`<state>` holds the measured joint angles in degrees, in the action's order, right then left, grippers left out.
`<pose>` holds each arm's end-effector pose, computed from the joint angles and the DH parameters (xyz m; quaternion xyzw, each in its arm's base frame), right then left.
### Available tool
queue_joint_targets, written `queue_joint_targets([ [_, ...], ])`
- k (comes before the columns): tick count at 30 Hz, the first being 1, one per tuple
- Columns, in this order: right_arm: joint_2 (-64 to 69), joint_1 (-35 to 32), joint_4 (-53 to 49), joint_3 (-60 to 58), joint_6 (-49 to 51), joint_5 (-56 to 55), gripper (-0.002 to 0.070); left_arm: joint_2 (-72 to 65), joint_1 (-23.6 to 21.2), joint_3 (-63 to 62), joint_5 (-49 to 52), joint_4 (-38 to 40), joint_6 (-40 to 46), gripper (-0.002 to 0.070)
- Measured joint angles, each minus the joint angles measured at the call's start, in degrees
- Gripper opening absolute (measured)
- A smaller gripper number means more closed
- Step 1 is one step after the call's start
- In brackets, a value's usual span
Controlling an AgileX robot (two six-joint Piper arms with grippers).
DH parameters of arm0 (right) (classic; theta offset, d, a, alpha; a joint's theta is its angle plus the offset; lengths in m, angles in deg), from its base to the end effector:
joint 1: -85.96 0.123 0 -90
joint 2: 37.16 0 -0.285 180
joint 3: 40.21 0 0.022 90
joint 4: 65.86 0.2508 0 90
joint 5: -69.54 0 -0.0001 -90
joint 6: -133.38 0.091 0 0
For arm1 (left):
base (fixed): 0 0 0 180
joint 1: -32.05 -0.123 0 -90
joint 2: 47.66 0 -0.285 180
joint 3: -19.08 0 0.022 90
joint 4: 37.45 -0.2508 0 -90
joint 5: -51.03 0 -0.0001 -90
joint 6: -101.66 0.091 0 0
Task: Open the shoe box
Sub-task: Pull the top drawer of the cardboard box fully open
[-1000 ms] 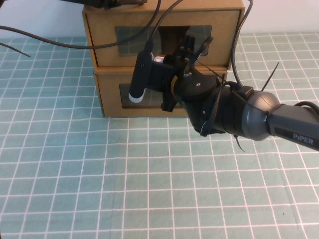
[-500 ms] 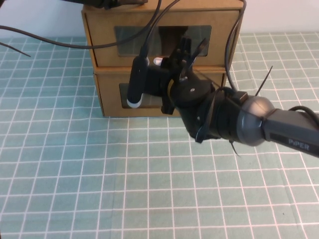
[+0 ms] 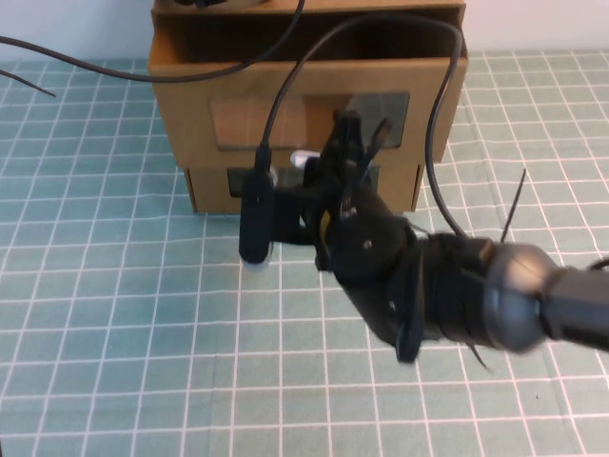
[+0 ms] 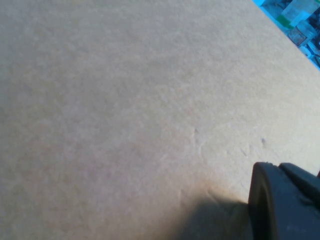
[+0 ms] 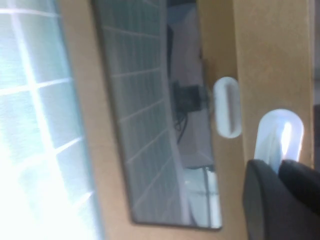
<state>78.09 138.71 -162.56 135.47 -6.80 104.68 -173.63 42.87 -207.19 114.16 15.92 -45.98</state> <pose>0.2946 0.3014 0.2448 -0.5719 0.5878 -0.2773 0.5005 0.4389 -0.1502 0.3798 0.2515 0.8113 -0.3834 0.3628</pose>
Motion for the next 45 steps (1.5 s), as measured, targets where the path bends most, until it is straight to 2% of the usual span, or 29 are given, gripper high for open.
queue_joint_targets([
  [19, -12.8, 12.1, 12.8, -15.4, 0.4, 5.0, 0.0013, -0.1, 0.1, 0.0, 0.0, 0.0, -0.1, -0.0005],
  [28, -13.3, 12.6, 14.7, -16.3, 2.4, 5.1, 0.0021, -0.1, 0.1, 0.0, 0.0, -0.1, -0.1, -0.0005],
  [32, -13.3, 12.6, 16.3, -16.3, 5.1, 4.9, 0.0083, -0.1, 0.1, 0.0, 0.0, 0.0, -0.1, -0.0005],
  [34, -13.6, 12.6, 18.8, -16.2, 6.1, 4.0, 0.0143, -0.1, 0.1, 0.0, 0.0, 0.0, -0.1, -0.0005],
  [38, -15.6, 12.6, 24.2, -16.0, 6.7, -1.9, 0.0222, 0.6, 0.1, 0.1, -0.2, -0.3, -0.4, -0.0005],
  [45, -23.5, 12.6, 30.9, -16.0, 6.7, -10.2, 0.0256, 5.8, 0.1, 1.0, 0.0, -3.3, -0.9, -0.0005],
])
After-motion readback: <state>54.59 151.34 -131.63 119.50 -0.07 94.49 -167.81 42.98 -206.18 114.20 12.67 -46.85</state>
